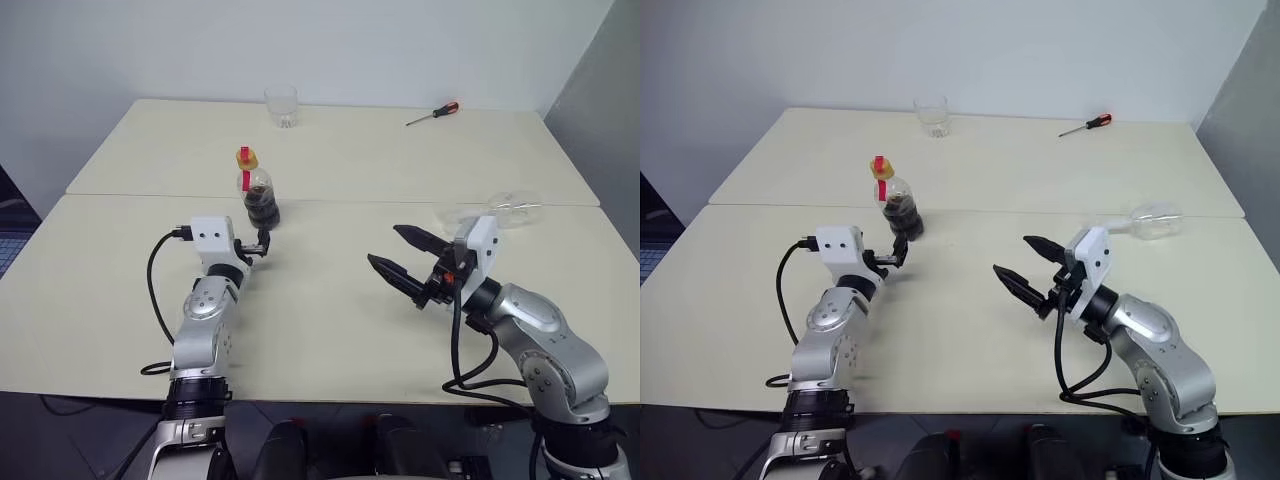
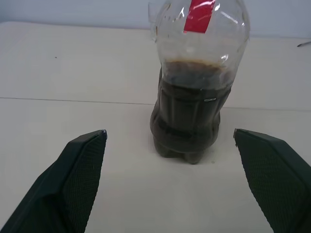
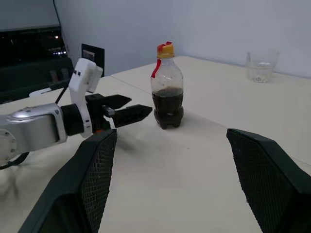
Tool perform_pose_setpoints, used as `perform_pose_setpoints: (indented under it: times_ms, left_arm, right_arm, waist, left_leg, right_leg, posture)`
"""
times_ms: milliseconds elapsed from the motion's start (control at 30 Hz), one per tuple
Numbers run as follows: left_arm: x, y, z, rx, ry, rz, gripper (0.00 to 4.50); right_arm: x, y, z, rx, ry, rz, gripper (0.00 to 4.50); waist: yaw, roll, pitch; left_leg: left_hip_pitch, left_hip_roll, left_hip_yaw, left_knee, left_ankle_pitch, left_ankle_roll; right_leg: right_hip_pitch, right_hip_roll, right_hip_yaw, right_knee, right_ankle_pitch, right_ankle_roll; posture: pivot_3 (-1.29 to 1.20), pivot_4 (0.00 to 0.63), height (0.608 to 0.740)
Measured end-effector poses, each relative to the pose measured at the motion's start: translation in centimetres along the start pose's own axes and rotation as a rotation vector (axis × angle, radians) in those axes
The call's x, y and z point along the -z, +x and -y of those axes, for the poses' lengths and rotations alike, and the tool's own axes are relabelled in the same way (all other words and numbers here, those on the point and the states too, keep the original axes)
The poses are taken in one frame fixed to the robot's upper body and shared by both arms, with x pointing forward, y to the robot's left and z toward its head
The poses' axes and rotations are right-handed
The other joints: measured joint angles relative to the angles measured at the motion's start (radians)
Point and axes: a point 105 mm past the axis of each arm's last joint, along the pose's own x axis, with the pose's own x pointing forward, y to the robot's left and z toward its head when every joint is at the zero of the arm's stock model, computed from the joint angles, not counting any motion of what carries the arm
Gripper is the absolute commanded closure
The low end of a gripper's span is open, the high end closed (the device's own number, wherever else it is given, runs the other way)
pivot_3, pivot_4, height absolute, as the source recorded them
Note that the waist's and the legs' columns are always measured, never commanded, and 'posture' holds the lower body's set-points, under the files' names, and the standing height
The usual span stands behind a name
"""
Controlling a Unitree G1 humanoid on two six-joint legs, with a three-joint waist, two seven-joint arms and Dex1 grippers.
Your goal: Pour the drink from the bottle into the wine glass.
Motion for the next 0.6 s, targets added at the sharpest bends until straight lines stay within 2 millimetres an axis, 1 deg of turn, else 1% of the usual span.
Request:
perform_pose_setpoints:
  times_ms: [200, 400, 533, 600]
  left_arm:
    - [0.2, 0.8, 1.7, 0.022, 0.001, 0.023, 0.04]
    - [-0.3, 1.8, 2.0, 0.025, 0.003, 0.047, 0.04]
    - [-0.6, 2.3, 2.0, 0.013, 0.005, 0.059, 0.04]
    - [-0.7, 2.6, 1.9, 0.007, 0.008, 0.065, 0.04]
  right_arm:
    - [-0.9, 0.6, -0.1, -0.024, -0.004, 0.034, 0.64]
    - [-1.3, 0.8, -0.4, -0.04, 0.015, 0.062, 0.64]
    - [-2.2, 1.2, -0.4, -0.049, -0.008, 0.084, 0.64]
    - [-2.3, 1.3, -0.4, -0.052, -0.011, 0.086, 0.64]
  waist:
    - [0.001, 0.0, 0.0]
    - [0.001, 0.0, 0.0]
    - [0.001, 0.0, 0.0]
    - [0.001, 0.0, 0.0]
  left_leg:
    - [-0.001, 0.0, 0.0, 0.0, 0.0, 0.0]
    - [-0.001, 0.0, 0.0, 0.0, 0.0, 0.0]
    - [-0.001, 0.0, -0.001, 0.0, 0.0, 0.0]
    - [-0.001, 0.0, -0.001, 0.0, 0.0, 0.0]
  right_leg:
    - [0.0, 0.0, 0.0, 0.0, 0.0, 0.001]
    - [0.0, 0.0, 0.0, 0.0, 0.0, 0.0]
    - [0.0, 0.0, -0.001, 0.0, 0.0, 0.0]
    - [0.0, 0.0, -0.001, 0.0, 0.0, 0.0]
  posture:
    - [0.0, 0.15, 0.74]
    - [0.0, 0.15, 0.74]
    - [0.0, 0.15, 0.74]
    - [0.0, 0.15, 0.74]
